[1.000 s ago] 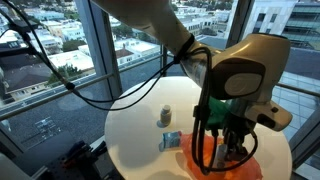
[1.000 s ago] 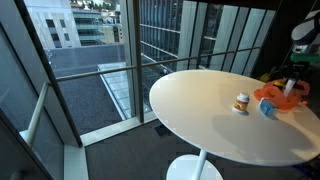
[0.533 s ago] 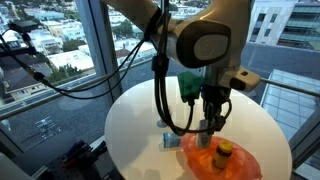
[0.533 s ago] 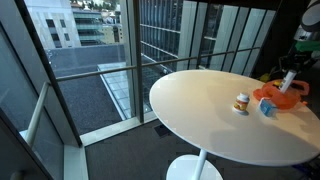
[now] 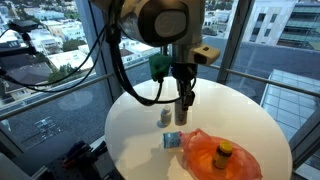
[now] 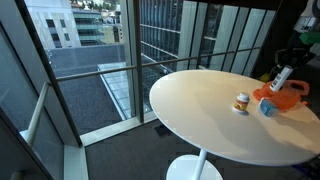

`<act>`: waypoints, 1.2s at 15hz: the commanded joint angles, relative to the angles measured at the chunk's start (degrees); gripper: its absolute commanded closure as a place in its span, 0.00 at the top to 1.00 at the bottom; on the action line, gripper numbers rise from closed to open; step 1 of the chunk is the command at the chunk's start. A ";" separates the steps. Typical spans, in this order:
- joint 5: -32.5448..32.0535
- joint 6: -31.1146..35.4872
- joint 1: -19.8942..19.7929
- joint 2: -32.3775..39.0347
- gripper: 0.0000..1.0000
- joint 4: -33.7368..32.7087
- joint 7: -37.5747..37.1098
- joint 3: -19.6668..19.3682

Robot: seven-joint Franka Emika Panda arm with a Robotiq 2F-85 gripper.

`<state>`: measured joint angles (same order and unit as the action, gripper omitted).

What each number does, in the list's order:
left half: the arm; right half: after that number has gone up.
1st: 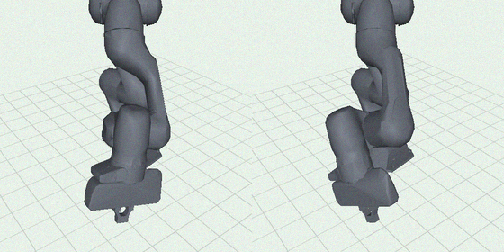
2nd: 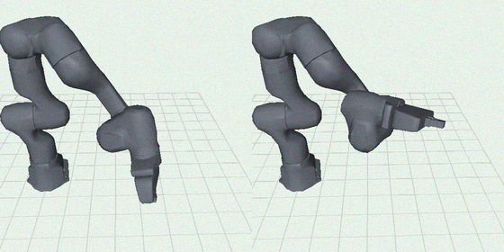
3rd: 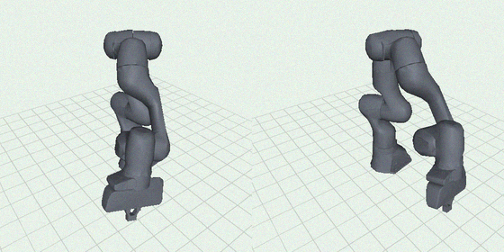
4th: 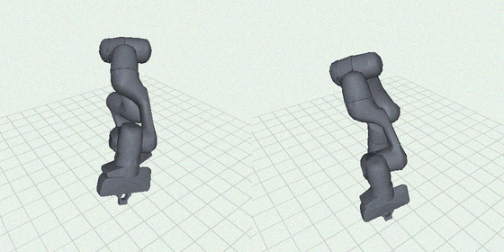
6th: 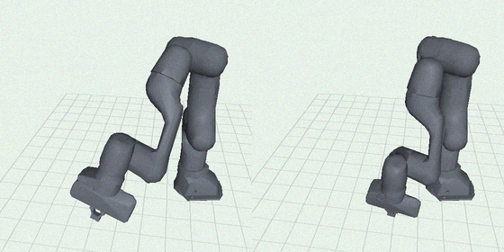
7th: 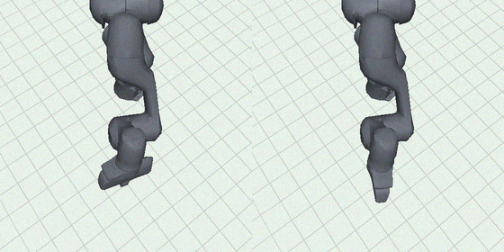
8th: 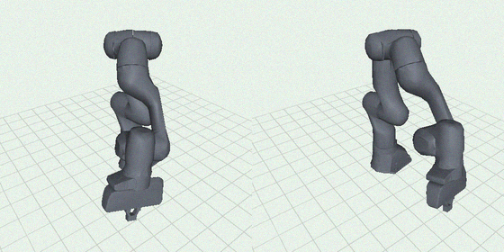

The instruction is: Remove the white bottle from the plastic bag and place it in the bottle

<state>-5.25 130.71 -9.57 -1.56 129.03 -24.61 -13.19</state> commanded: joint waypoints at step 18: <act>3.74 10.68 1.21 10.48 0.10 5.76 1.19 3.72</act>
<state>-2.75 140.53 -8.72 7.72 135.29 -24.44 -8.85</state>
